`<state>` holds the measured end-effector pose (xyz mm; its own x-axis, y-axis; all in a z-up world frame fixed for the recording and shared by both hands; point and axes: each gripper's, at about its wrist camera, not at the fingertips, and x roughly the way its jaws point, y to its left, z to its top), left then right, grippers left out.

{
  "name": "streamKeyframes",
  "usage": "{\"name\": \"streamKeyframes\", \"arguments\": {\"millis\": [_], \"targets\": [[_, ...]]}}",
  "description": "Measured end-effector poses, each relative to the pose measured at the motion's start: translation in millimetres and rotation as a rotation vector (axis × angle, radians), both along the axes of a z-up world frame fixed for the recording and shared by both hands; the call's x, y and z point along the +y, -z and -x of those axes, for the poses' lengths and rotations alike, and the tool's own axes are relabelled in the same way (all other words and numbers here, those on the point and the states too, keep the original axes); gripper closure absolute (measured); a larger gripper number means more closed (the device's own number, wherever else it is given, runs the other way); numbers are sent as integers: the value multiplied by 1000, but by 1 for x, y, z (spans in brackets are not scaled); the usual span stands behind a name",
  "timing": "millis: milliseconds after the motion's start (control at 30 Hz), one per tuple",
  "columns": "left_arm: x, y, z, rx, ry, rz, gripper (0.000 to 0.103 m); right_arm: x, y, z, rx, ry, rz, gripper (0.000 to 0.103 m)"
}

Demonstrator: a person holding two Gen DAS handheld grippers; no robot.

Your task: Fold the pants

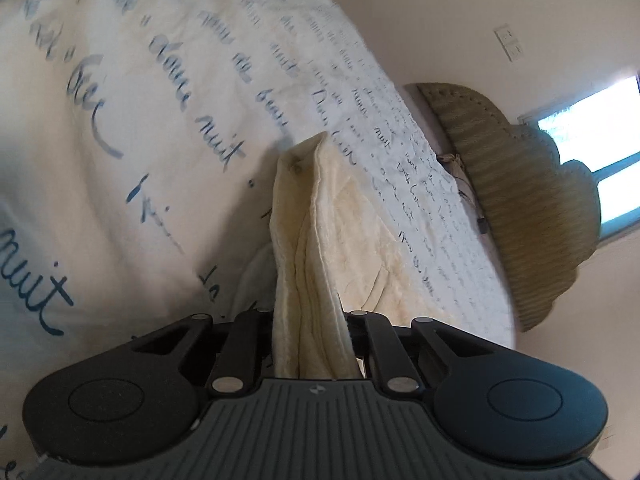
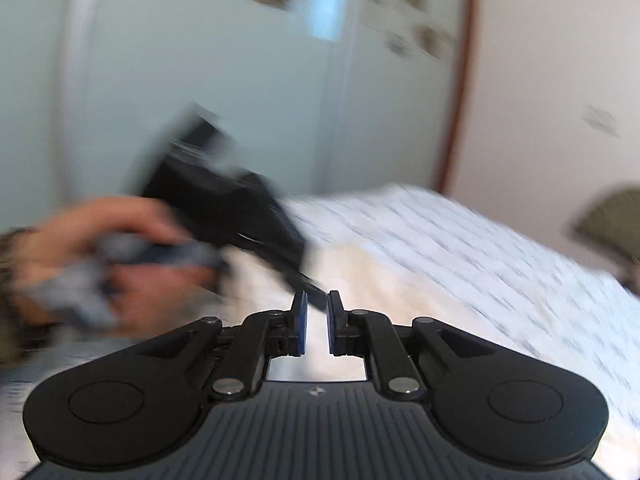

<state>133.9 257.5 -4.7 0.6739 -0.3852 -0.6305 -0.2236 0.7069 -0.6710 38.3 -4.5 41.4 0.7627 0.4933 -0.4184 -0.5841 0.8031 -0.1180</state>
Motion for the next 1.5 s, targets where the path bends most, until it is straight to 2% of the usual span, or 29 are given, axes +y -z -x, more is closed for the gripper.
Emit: {"name": "streamKeyframes", "arguments": {"millis": [67, 100, 200, 267, 333, 433, 533, 700, 967, 1200, 1333, 1500], "targets": [[-18, -17, 8, -51, 3, -98, 90, -4, 12, -20, 70, 76, 30, 93], [-26, -25, 12, -76, 7, -139, 90, -8, 16, -25, 92, 93, 2, 93], [-44, -44, 25, -136, 23, -228, 90, -17, 16, -28, 152, 86, -165, 93], [-54, -53, 31, -160, 28, -256, 90, -20, 13, -22, 133, 74, -199, 92], [-64, -61, 34, -180, 37, -264, 90, -18, 10, -12, 85, 68, -190, 92], [-77, -70, 43, -205, 58, -250, 90, -19, 3, -10, 72, 68, -203, 92], [-93, -80, 56, -245, 70, -303, 89, -26, -1, -3, 67, 84, -262, 92], [-124, -100, 64, -308, 107, -323, 89, -61, -10, 8, 47, 111, -371, 92], [-195, -120, 65, -370, 208, -337, 85, -129, -19, 32, -1, 203, -474, 92], [-272, -115, 56, -366, 339, -354, 77, -198, -17, 41, -30, 324, -556, 92], [-311, -103, 48, -343, 397, -331, 76, -243, -8, 45, 17, 381, -647, 91], [-357, -91, 43, -332, 461, -324, 76, -277, 1, 54, 18, 474, -663, 91]]}}
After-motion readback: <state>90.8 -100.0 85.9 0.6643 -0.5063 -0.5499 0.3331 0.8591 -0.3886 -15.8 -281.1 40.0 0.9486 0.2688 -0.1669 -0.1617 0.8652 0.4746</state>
